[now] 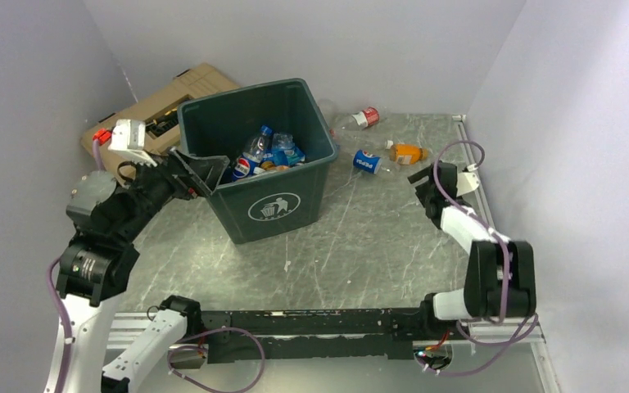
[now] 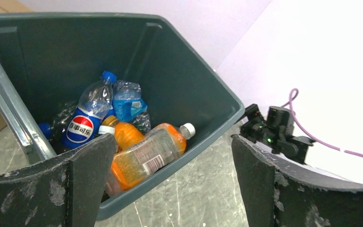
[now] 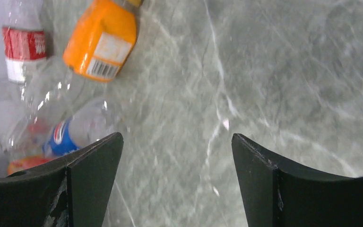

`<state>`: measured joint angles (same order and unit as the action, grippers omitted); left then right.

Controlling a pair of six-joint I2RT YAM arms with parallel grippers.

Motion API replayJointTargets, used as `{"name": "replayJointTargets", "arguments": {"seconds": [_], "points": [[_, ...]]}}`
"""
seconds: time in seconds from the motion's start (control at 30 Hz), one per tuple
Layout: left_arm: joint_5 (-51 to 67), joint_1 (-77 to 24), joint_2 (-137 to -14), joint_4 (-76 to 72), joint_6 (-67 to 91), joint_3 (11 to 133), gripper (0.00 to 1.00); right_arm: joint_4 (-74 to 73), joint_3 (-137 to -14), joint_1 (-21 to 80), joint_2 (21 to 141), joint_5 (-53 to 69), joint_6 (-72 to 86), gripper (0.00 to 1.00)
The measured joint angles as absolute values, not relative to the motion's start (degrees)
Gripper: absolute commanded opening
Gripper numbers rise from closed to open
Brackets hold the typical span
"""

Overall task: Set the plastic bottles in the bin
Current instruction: Pick up the plastic bottle at the center of the board.

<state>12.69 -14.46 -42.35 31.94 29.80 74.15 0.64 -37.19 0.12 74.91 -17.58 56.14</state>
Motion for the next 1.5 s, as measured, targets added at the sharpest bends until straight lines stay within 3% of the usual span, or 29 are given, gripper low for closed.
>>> {"name": "replayJointTargets", "arguments": {"seconds": [0.13, 0.27, 0.63, 1.2, 1.5], "points": [[12.4, -14.4, -40.8, 31.4, 29.7, 74.6, 0.98, 1.5, -44.2, -4.5, 84.9, -14.4, 56.6, 0.99], [10.9, -14.5, -40.1, 31.4, 29.2, 74.8, 0.98, 3.1, -52.5, -8.8, 92.7, -12.2, 58.1, 1.00], [7.2, -14.5, -40.1, 31.6, 27.9, 74.5, 0.97, 1.9, -70.2, -11.4, 112.9, -6.6, 61.0, 0.89], [2.4, -14.5, -40.2, 31.5, 28.1, 74.2, 0.97, 2.4, -75.1, -11.6, 118.7, -1.3, 68.8, 0.77], [1.3, -14.5, -40.2, 31.3, 28.3, 73.3, 0.96, 3.3, -75.6, -11.6, 120.0, -0.7, 70.8, 0.57]]}}
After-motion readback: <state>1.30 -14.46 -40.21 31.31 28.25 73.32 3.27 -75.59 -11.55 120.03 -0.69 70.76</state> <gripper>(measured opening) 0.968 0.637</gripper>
